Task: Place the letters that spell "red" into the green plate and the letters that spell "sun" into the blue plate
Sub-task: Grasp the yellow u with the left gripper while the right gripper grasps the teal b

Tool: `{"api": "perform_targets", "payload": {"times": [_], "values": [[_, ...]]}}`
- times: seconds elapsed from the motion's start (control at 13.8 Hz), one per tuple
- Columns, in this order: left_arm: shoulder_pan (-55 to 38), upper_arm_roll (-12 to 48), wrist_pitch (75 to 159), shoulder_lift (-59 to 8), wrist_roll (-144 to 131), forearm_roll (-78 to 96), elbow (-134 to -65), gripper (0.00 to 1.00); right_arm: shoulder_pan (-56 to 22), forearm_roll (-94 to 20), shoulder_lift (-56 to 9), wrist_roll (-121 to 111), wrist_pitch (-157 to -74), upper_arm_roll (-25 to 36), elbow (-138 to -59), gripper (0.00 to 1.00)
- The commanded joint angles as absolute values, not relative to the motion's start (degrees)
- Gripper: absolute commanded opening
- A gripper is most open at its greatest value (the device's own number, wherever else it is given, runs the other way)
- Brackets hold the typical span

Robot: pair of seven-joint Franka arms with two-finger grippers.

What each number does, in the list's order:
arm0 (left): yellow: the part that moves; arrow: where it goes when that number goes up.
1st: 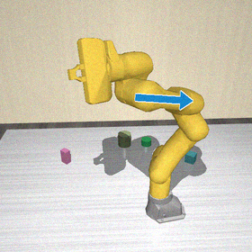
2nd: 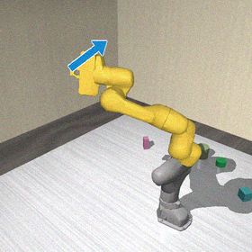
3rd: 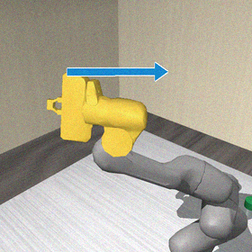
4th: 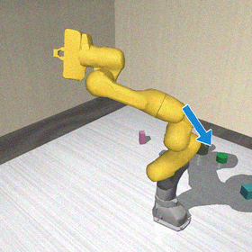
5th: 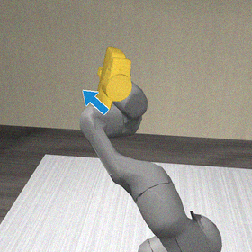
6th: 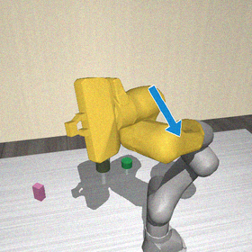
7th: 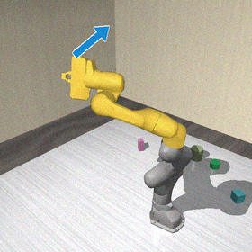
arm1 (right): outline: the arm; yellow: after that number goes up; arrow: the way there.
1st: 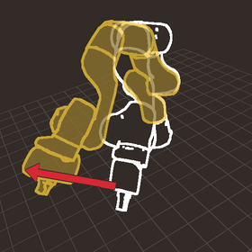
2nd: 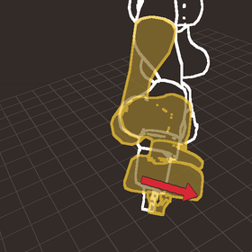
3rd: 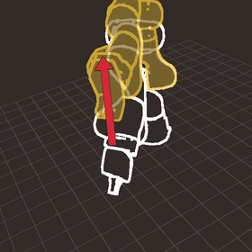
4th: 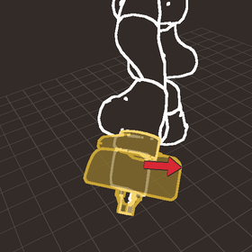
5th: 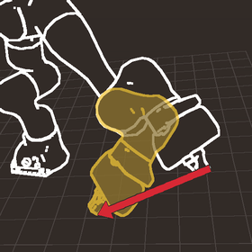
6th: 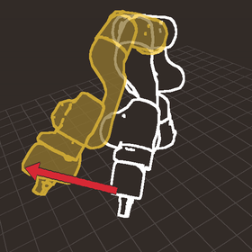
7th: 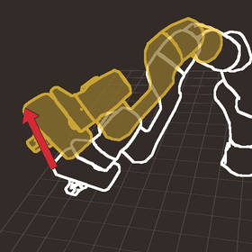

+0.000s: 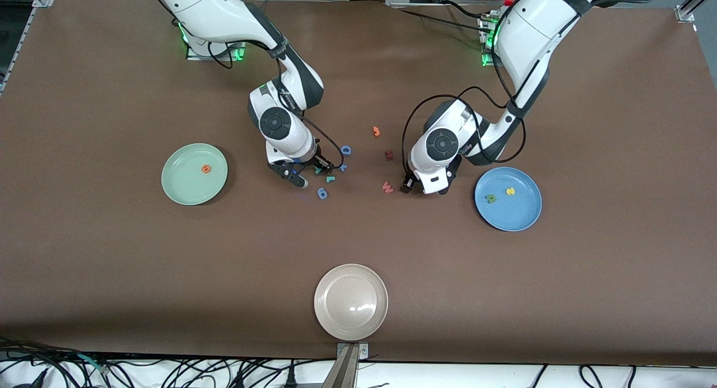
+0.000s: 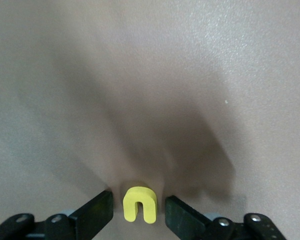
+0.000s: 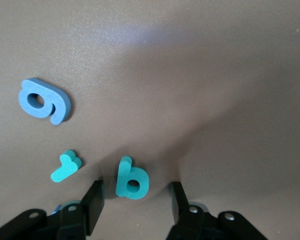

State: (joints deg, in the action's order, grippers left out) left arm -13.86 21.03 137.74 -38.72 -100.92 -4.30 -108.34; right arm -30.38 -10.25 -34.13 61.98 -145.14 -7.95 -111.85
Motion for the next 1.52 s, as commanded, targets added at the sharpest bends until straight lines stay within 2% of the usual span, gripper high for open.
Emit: {"api": "perform_targets", "payload": {"times": [0.0, 0.29, 0.36, 0.43, 0.65, 1.01, 1.23, 1.45], "values": [[-13.4, 20.9, 138.3, -37.3, -101.0, -3.2, -110.5, 0.26, -31.1, -9.3, -34.6, 62.4, -145.7, -7.0, -111.8, 0.62], [-13.4, 20.9, 137.6, -37.1, -100.5, -3.2, -110.1, 0.24, -31.2, -9.0, -34.8, 62.3, -145.7, -6.9, -111.8, 0.42], [-13.4, 20.9, 137.5, -36.7, -100.4, -3.2, -110.0, 0.24, -31.2, -9.0, -34.8, 62.2, -145.7, -6.9, -111.8, 0.32], [-13.3, 20.9, 137.5, -36.1, -100.3, -3.3, -110.0, 0.24, -31.2, -9.0, -34.8, 62.2, -145.7, -6.9, -111.8, 0.26], [-12.7, 20.9, 135.5, -35.4, -99.8, -3.9, -109.0, 0.24, -31.2, -9.0, -34.8, 62.1, -145.6, -6.9, -111.8, 0.21], [-11.3, 20.7, 124.7, -34.3, -94.9, -3.8, -103.9, 0.25, -31.0, -9.0, -33.7, 61.6, -144.9, -6.5, -111.7, 0.21], [-11.1, 20.7, 124.5, -34.4, -94.8, -3.8, -104.1, 0.26, -30.8, -8.9, -29.3, 58.4, -136.3, -3.9, -111.1, 0.21], [-12.6, 20.8, 129.2, -35.9, -97.3, -3.7, -105.8, 0.40, -30.8, -9.2, -23.2, 47.3, -123.3, 2.9, -111.1, 0.21]]}}
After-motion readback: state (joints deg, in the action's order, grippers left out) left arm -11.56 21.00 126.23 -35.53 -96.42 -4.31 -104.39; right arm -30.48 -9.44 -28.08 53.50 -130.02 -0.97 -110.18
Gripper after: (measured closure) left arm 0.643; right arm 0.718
